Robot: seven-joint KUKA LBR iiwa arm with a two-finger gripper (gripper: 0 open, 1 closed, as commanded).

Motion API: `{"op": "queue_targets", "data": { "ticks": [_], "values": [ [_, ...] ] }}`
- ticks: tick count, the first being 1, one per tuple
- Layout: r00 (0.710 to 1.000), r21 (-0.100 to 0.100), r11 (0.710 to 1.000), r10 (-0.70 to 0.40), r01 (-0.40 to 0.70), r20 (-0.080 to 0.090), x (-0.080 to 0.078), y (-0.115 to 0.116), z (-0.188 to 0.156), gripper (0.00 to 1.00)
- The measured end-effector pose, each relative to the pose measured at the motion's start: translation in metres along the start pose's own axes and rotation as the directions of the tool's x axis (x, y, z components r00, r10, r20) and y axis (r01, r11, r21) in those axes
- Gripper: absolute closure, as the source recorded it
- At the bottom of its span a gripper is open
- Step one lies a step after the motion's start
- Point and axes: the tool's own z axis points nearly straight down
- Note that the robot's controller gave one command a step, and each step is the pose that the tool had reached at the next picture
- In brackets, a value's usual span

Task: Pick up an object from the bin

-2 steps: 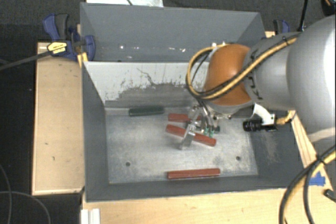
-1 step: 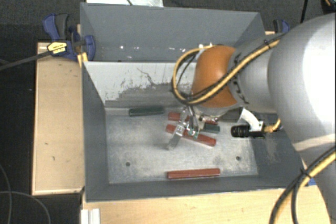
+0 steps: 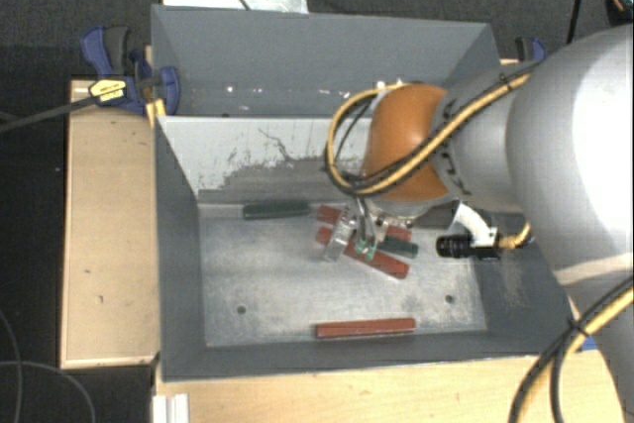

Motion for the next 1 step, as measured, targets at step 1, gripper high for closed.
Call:
{"op": "queue_targets", "data": {
  "ticks": [1],
  "values": [
    [1.0, 0.0, 1.0, 0.0, 0.0, 0.001, -0.0012, 0.0006, -0.0293, 1.0]
  ]
}}
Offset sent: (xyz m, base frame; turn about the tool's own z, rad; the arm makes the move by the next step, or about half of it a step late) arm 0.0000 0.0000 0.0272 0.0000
